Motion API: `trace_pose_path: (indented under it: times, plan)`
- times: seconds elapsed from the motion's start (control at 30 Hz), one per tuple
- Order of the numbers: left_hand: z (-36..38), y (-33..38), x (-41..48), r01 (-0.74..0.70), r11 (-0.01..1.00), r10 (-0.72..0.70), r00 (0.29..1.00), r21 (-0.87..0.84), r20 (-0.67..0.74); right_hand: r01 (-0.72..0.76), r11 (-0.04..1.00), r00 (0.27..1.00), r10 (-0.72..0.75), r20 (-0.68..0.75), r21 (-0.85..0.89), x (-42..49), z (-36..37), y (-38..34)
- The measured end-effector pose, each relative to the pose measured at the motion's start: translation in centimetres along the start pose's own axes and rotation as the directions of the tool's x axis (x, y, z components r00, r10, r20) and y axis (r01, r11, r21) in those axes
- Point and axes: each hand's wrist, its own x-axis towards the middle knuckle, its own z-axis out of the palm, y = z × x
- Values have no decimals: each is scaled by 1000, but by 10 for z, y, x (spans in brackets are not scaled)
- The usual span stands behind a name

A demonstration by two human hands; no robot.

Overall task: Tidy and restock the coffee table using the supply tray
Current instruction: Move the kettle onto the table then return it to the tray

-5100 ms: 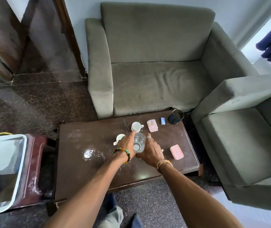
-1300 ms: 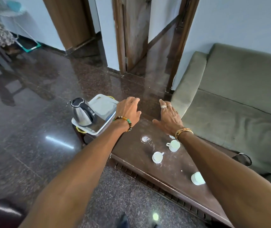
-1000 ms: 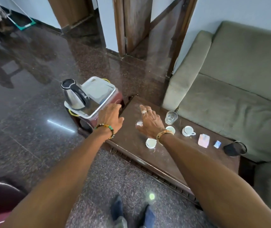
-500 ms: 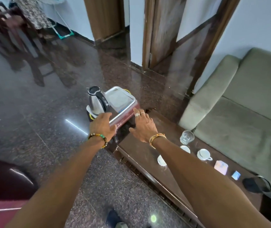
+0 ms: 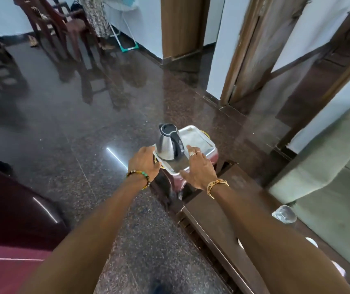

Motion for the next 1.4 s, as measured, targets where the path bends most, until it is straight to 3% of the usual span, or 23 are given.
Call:
trace_pose_path:
  times: [0.2,0.43,0.6,1.0,1.23,1.4]
  plan:
    - [-15,-27,41,30,999,-31,999,-25,-26,39,999,999,-39,-18,5,56,4,-35]
    - [11,-66,81,107,994,-107,994,4,37,116,992,992,-113,51,-49,116,51,-43]
    - [19,-75,132,133,991,-135,987,32,82,96,995,994,-96,56,9,167,60,-35]
    - [28,-49,240,60,997,-56,995,-45,84,-23,993,999,27,-35,117,255,35,-8]
    - [72,-57,277,-67,998,65,973,3,220,-171,974,980,183,-75,148,265,59,7]
    - [87,-62,312,-159,987,147,945,17,293,-335,920,937,348,-28,202,272,69,16]
